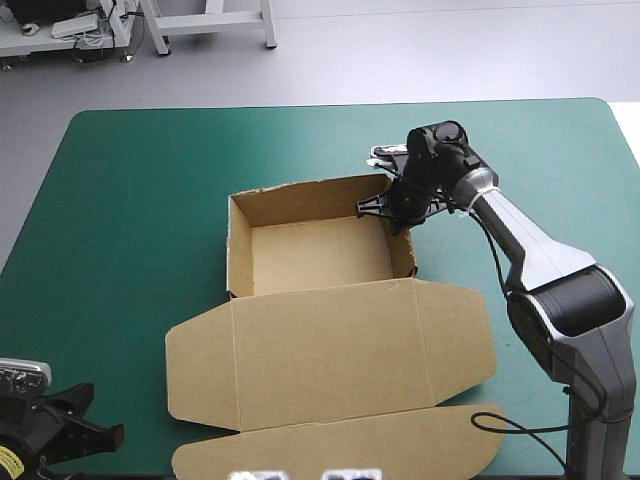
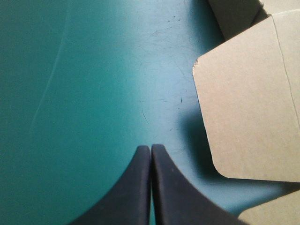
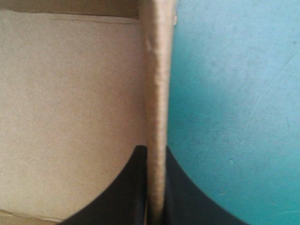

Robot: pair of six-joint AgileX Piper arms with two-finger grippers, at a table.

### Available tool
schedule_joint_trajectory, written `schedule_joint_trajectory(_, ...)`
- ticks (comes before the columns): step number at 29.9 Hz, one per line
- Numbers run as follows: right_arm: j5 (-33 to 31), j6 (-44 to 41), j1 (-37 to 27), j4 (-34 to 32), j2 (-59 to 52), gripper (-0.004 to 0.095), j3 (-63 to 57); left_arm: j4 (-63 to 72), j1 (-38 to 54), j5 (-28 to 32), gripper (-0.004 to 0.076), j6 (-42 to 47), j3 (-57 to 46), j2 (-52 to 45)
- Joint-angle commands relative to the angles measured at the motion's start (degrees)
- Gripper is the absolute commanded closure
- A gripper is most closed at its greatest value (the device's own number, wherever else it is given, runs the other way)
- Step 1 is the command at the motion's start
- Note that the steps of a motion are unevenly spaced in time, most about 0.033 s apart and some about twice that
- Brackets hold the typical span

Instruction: Fold the box

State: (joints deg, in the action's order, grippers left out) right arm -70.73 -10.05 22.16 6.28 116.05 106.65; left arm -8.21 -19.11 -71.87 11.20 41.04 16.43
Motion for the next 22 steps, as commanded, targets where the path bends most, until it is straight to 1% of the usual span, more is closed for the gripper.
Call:
schedule_joint_trajectory(1,-0.8,1.3,-1.5,-0.2,-5.9,0.0925,1.4,-0.8,-0.1,0.2,0.0733,0.6,0.9,0.5)
schedule_joint_trajectory(5,-0.8,2.4,-5.1,-0.3,-9.7,0.0926,1.4,-1.0,-0.1,0.2,0.0733,0.6,0.9,0.5)
schedule_joint_trajectory(8,-0.8,2.9,-9.6,-0.6,-12.9,0.0926,1.4,-1.0,-0.1,0.2,0.0733,0.6,0.9,0.5)
schedule_joint_trajectory(12,-0.8,4.2,-15.9,-3.6,-17.4,0.0926,1.4,-1.0,-0.1,0.2,0.0733,0.6,0.9,0.5)
schedule_joint_trajectory(15,-0.8,5.7,-22.2,-4.9,-20.3,0.0926,1.4,-1.0,-0.1,0.2,0.0733,0.6,0.9,0.5)
schedule_joint_trajectory(22,-0.9,9.5,-38.3,-4.7,-23.0,0.0926,1.3,-1.0,-0.1,0.2,0.0733,2.0,-0.6,0.5)
